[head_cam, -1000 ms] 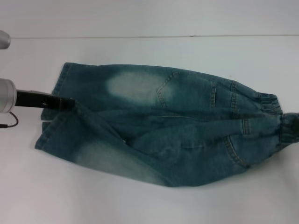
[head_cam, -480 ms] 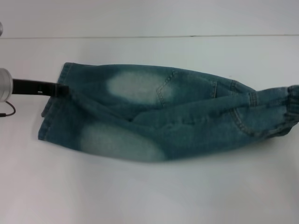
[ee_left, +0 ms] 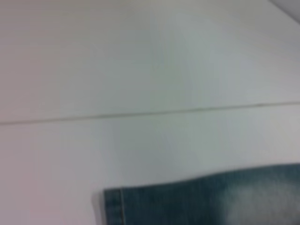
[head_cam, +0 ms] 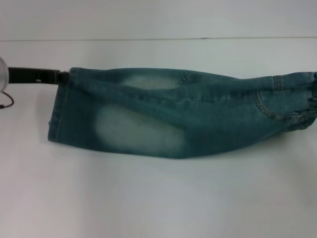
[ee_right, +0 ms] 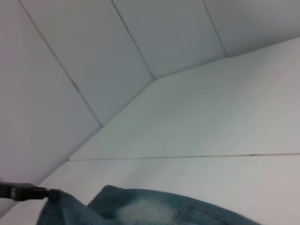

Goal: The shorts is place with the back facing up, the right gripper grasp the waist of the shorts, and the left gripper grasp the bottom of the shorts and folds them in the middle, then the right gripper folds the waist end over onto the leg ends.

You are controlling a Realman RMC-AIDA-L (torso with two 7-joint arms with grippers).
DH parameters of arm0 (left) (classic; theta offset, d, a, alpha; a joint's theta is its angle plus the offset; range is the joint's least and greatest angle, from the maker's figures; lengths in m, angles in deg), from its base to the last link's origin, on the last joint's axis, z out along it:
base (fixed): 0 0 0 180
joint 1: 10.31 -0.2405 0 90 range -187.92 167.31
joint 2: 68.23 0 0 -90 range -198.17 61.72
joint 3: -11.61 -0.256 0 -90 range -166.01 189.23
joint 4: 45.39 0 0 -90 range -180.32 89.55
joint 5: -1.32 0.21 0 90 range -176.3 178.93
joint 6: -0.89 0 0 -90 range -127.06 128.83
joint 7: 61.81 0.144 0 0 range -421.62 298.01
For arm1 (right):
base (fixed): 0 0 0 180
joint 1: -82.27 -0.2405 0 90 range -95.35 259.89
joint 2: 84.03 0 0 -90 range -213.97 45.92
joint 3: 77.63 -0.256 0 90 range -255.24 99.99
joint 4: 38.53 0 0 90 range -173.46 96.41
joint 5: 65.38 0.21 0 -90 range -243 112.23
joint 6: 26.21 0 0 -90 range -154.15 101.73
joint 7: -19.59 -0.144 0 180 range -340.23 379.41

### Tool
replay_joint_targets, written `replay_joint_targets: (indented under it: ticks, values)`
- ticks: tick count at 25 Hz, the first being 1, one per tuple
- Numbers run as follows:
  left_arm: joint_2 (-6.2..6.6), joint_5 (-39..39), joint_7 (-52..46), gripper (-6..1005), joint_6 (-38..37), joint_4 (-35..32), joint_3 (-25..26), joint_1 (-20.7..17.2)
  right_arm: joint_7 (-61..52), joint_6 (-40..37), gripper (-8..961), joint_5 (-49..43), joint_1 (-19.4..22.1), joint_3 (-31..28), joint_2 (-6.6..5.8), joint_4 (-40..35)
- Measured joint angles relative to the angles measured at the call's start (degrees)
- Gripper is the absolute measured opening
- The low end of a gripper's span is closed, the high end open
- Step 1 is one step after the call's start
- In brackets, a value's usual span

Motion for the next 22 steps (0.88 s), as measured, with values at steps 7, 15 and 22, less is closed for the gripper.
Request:
replay_joint_targets:
  ticks: [7, 15, 22]
  values:
    - [0.04, -1.11, -0.13, 41, 2.36, 0.51, -0.13, 0.84, -1.54, 4.86, 45, -0.11, -0.44, 2.55, -0.16, -0.22]
    - [-0.58, -1.16, -0.15, 41, 4.26, 2.01, -0.54, 2.49, -2.88, 9.38, 45, -0.18, -1.85, 6.24, -0.29, -0.21]
    - [-1.17, -1.2, -0.15, 41, 5.46, 2.13, -0.49, 3.05, -3.14, 12.06, 45, -0.18, -3.19, 7.11, -0.71, -0.23]
